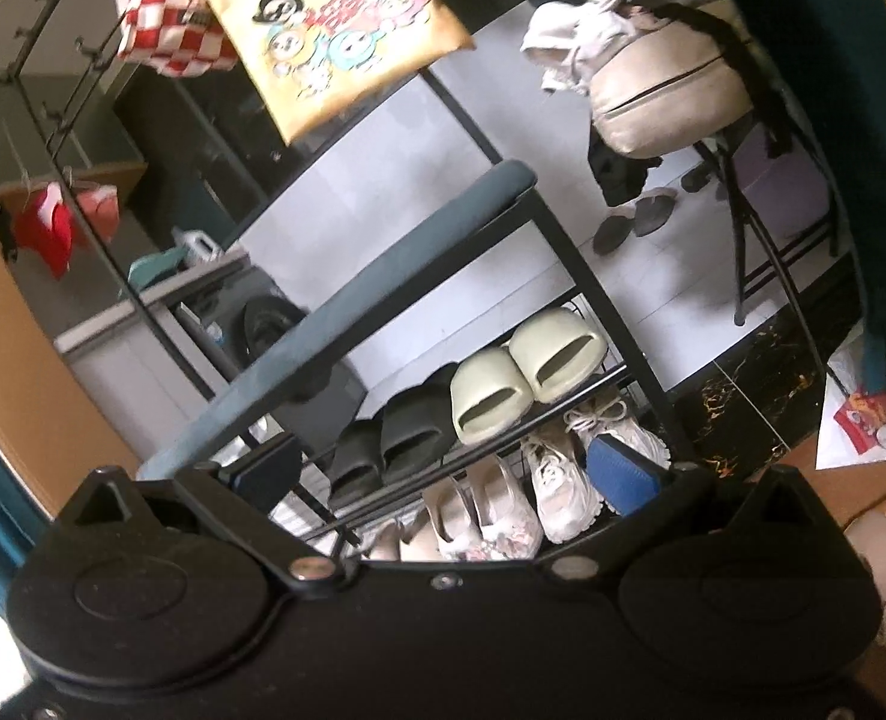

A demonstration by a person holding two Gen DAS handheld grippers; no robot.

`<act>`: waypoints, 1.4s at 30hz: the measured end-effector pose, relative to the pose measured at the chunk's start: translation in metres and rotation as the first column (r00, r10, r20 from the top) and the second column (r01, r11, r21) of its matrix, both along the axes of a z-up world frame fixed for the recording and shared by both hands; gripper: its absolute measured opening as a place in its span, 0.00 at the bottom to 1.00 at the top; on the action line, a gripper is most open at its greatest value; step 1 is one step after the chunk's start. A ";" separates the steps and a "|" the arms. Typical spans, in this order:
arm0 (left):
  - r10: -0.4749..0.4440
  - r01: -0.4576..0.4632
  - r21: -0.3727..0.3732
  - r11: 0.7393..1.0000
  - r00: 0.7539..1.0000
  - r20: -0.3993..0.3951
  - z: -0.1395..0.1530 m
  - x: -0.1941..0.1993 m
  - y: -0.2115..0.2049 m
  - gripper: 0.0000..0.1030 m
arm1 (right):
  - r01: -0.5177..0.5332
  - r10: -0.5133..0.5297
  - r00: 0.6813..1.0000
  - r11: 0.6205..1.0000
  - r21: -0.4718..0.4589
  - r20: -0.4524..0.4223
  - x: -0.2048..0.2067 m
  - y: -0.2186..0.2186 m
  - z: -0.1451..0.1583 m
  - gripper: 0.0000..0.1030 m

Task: Organize scattered shoes
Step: 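Close the left tool on the beige shoe's heel and lift it, then carry the beige shoe in the left tool toward the rack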

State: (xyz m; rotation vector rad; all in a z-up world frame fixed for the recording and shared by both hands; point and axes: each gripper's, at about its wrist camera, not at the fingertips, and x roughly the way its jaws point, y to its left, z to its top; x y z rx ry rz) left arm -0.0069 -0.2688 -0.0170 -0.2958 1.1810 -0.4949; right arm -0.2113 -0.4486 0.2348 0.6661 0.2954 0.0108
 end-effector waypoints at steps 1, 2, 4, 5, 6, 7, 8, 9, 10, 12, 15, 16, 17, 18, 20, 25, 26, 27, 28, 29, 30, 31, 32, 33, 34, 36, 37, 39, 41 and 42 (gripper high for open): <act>0.002 -0.002 -0.005 1.000 1.000 -0.014 -0.001 0.003 -0.006 0.43 | 0.002 -0.002 1.000 1.000 0.005 -0.004 -0.001 -0.001 -0.001 1.00; 0.001 -0.002 -0.006 1.000 1.000 -0.019 -0.003 0.005 -0.013 0.46 | 0.004 -0.004 1.000 1.000 0.010 -0.007 -0.001 -0.003 -0.002 1.00; -0.022 0.022 -0.008 1.000 1.000 -0.011 -0.004 0.005 -0.024 0.47 | 0.014 -0.013 1.000 0.999 0.035 -0.012 -0.003 -0.008 -0.003 1.00; -0.035 0.035 -0.010 0.999 0.999 -0.007 -0.005 0.004 -0.030 0.47 | 0.021 -0.020 1.000 0.999 0.044 -0.014 -0.004 -0.009 -0.004 1.00; -0.045 0.045 -0.006 0.999 0.999 0.002 -0.005 0.003 -0.033 0.48 | 0.027 -0.026 1.000 0.998 0.054 -0.016 -0.005 -0.011 -0.004 1.00; -0.054 0.054 -0.001 0.999 0.998 0.013 -0.004 0.001 -0.037 0.51 | 0.034 -0.033 0.999 0.997 0.063 -0.018 -0.006 -0.013 -0.005 1.00; -0.061 0.061 0.002 0.998 0.998 0.023 -0.004 -0.001 -0.039 0.57 | 0.040 -0.039 0.999 0.997 0.072 -0.021 -0.006 -0.015 -0.005 1.00; -0.067 0.067 0.005 0.998 0.997 0.032 -0.003 -0.003 -0.041 0.62 | 0.041 -0.039 0.999 0.996 0.080 -0.022 -0.007 -0.019 -0.006 1.00; -0.075 0.075 0.010 0.997 0.996 0.038 -0.002 -0.006 -0.043 0.78 | 0.041 -0.039 0.999 0.995 0.088 -0.024 -0.007 -0.022 -0.006 1.00; -0.066 0.065 0.075 0.995 0.998 0.013 -0.001 -0.010 -0.046 0.99 | 0.039 -0.037 0.999 0.995 0.097 -0.025 -0.007 -0.023 -0.007 1.00; -0.024 0.037 0.166 0.985 0.996 -0.082 -0.010 -0.009 -0.049 0.99 | 0.036 -0.034 0.999 0.994 0.098 -0.025 -0.007 -0.022 -0.007 1.00; -0.007 0.024 0.157 0.987 0.995 -0.103 -0.015 -0.009 -0.046 0.99 | 0.036 -0.033 0.999 0.994 0.099 -0.025 -0.007 -0.021 -0.007 1.00; 0.008 0.009 0.137 0.991 0.993 -0.120 -0.021 -0.009 -0.043 0.99 | 0.035 -0.032 0.999 0.995 0.098 -0.026 -0.007 -0.021 -0.007 1.00; 0.022 -0.006 0.118 0.993 0.990 -0.137 -0.026 -0.010 -0.041 0.99 | 0.034 -0.031 0.999 0.995 0.098 -0.028 -0.006 -0.020 -0.007 1.00; 0.006 0.007 0.119 0.993 0.994 -0.109 -0.030 -0.013 -0.045 0.98 | 0.030 -0.027 0.999 0.995 0.094 -0.033 -0.004 -0.021 -0.008 1.00; -0.050 0.066 0.205 0.977 0.996 -0.080 -0.027 -0.014 -0.069 0.97 | 0.038 -0.034 0.999 0.994 0.102 -0.041 -0.004 -0.024 -0.010 1.00; -0.048 0.065 0.214 0.975 0.995 -0.083 -0.027 -0.012 -0.073 0.97 | 0.040 -0.035 0.999 0.993 0.108 -0.041 -0.004 -0.025 -0.010 1.00; -0.059 0.072 0.232 0.970 0.996 -0.065 -0.027 -0.013 -0.076 0.97 | 0.039 -0.035 0.999 0.993 0.112 -0.041 -0.004 -0.025 -0.011 1.00; -0.072 0.081 0.251 0.965 0.996 -0.043 -0.026 -0.014 -0.080 0.97 | 0.037 -0.033 0.999 0.993 0.115 -0.040 -0.004 -0.025 -0.011 1.00; -0.086 0.089 0.271 0.959 0.996 -0.021 -0.025 -0.015 -0.084 0.88 | 0.034 -0.030 0.999 0.993 0.116 -0.041 -0.003 -0.025 -0.011 1.00; -0.122 0.113 0.312 0.943 0.993 0.008 -0.024 -0.017 -0.090 0.80 | 0.031 -0.026 0.999 0.993 0.117 -0.041 -0.003 -0.025 -0.012 1.00; -0.163 0.139 0.359 0.923 0.986 0.038 -0.024 -0.021 -0.095 0.73 | 0.031 -0.025 0.999 0.992 0.119 -0.045 -0.002 -0.025 -0.012 1.00; -0.170 0.138 0.384 0.913 0.984 0.052 -0.024 -0.022 -0.096 0.64 | 0.030 -0.024 0.998 0.992 0.122 -0.049 -0.002 -0.025 -0.013 1.00; -0.170 0.131 0.404 0.905 0.983 0.063 -0.025 -0.023 -0.095 0.63 | 0.030 -0.023 0.998 0.992 0.124 -0.053 -0.002 -0.026 -0.014 1.00; -0.160 0.123 0.387 0.914 0.985 0.065 -0.026 -0.022 -0.090 0.59 | 0.029 -0.022 0.998 0.991 0.127 -0.057 -0.002 -0.026 -0.014 1.00; -0.167 0.132 0.368 0.921 0.984 0.065 -0.026 -0.017 -0.083 0.55 | 0.038 -0.030 0.998 0.990 0.133 -0.062 -0.002 -0.027 -0.014 1.00; -0.177 0.140 0.366 0.920 0.982 0.068 -0.025 -0.015 -0.078 0.52 | 0.038 -0.030 0.998 0.990 0.133 -0.062 -0.002 -0.026 -0.015 1.00; -0.177 0.135 0.369 0.920 0.981 0.081 -0.023 -0.008 -0.069 0.44 | 0.046 -0.037 0.997 0.989 0.142 -0.063 -0.003 -0.027 -0.014 1.00; -0.182 0.120 0.393 0.912 0.976 0.122 -0.018 -0.002 -0.060 0.31 | 0.048 -0.039 0.997 0.988 0.148 -0.063 -0.003 -0.027 -0.014 1.00; -0.185 0.115 0.408 0.906 0.973 0.135 -0.016 0.000 -0.059 0.30 | 0.049 -0.040 0.997 0.987 0.151 -0.062 -0.004 -0.028 -0.013 1.00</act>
